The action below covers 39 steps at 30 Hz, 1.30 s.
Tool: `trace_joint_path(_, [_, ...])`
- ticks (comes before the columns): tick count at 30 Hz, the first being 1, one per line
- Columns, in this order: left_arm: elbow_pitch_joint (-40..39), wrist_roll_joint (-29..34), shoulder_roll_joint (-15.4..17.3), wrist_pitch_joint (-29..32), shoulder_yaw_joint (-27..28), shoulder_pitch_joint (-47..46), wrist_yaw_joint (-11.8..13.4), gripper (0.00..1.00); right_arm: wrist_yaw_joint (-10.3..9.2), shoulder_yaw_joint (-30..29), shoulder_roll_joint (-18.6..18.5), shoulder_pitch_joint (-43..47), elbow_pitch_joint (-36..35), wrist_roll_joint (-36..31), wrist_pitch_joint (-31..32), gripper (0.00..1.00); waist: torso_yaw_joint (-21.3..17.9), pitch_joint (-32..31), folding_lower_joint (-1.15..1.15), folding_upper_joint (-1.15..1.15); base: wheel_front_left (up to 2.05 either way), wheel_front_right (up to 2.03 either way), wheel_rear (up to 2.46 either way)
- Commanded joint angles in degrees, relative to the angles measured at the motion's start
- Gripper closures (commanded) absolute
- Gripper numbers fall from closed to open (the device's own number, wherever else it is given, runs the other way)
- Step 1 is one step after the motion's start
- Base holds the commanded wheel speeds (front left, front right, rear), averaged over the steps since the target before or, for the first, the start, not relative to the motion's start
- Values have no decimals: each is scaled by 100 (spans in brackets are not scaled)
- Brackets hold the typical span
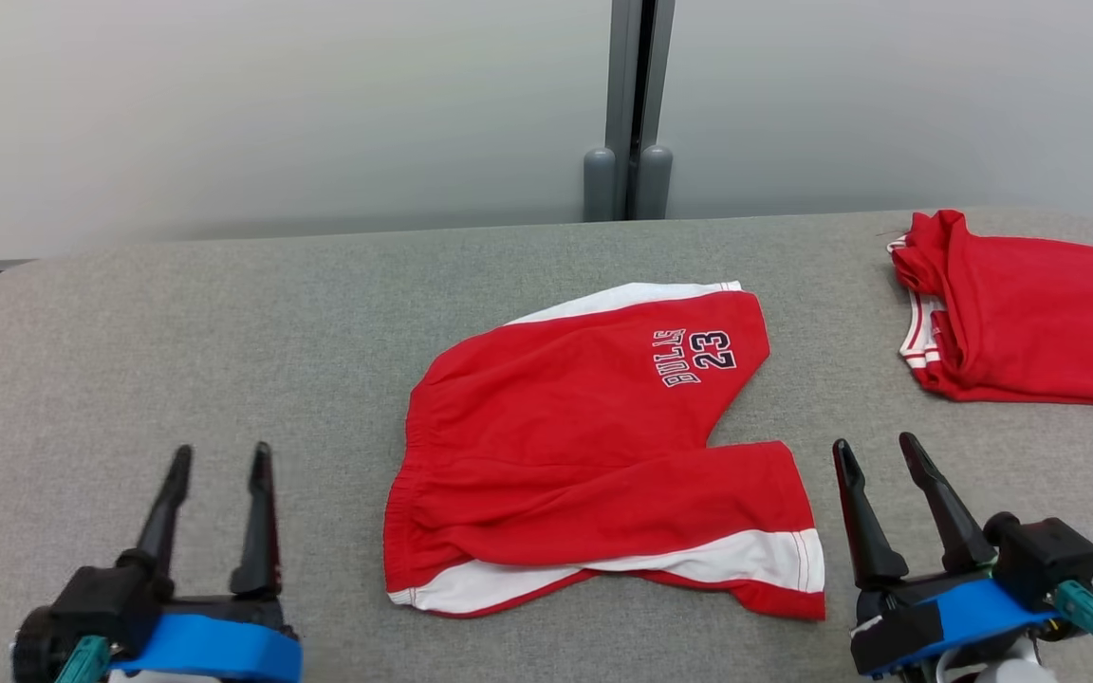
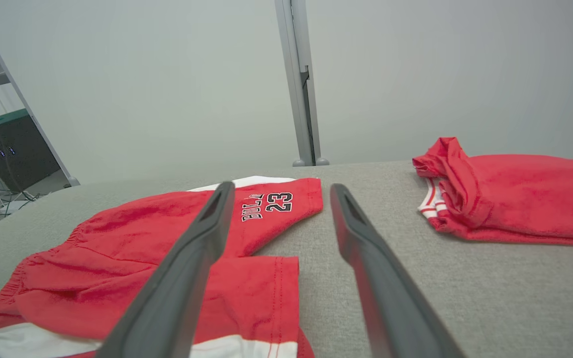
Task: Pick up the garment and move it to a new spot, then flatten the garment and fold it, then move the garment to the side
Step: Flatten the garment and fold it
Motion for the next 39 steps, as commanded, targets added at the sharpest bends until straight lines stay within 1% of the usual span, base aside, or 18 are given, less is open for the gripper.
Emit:
trace_joint_path(1, [-98, 149, -45, -24, 185, 110, 58, 0, 3, -62, 35, 144, -112, -93, -18, 0, -9, -23, 0, 0, 0, 0, 0])
trace_joint_path(3, [-192, 294, -109, -24, 354, 185, 110, 0, 3, -127, 57, 224, -212, -172, -18, 0, -10, -48, 0, 0, 0, 0, 0])
trace_joint_path(7, [-298, 509, -170, -24, 628, 322, 118, 0, 3, -260, 101, 375, -306, -292, -18, 0, -1, -69, 0, 0, 0, 0, 0])
trace_joint_path(11, [-340, 617, -256, -24, 808, 404, 46, 0, 3, -365, 77, 497, -271, -396, -19, 0, 20, -60, 0, 0, 0, 0, 0])
trace_joint_path(14, [-335, 689, -326, -24, 904, 436, -24, 0, 3, -340, 41, 563, -155, -441, -19, 0, 29, -44, 0, 0, 0, 0, 0])
trace_joint_path(24, [-267, 900, -507, -24, 994, 260, -213, 0, 3, 22, -75, 314, 429, -321, 51, 0, 106, 73, 0, 0, 0, 0, 0])
trace_joint_path(33, [-205, 1016, -611, -24, 1040, 183, -342, 0, 3, 422, -53, 176, 1112, -116, 119, 0, 198, 207, 0, 0, 0, 0, 0])
trace_joint_path(36, [-191, 1035, -631, -24, 1051, 144, -372, 0, 3, 594, -71, 115, 1263, -10, 93, 0, 226, 243, 0, 0, 0, 0, 0])
trace_joint_path(39, [-174, 1066, -654, -24, 1067, 147, -396, 0, 3, 759, -16, 46, 1351, 230, 69, 0, 233, 272, 0, 0, 0, 0, 0])
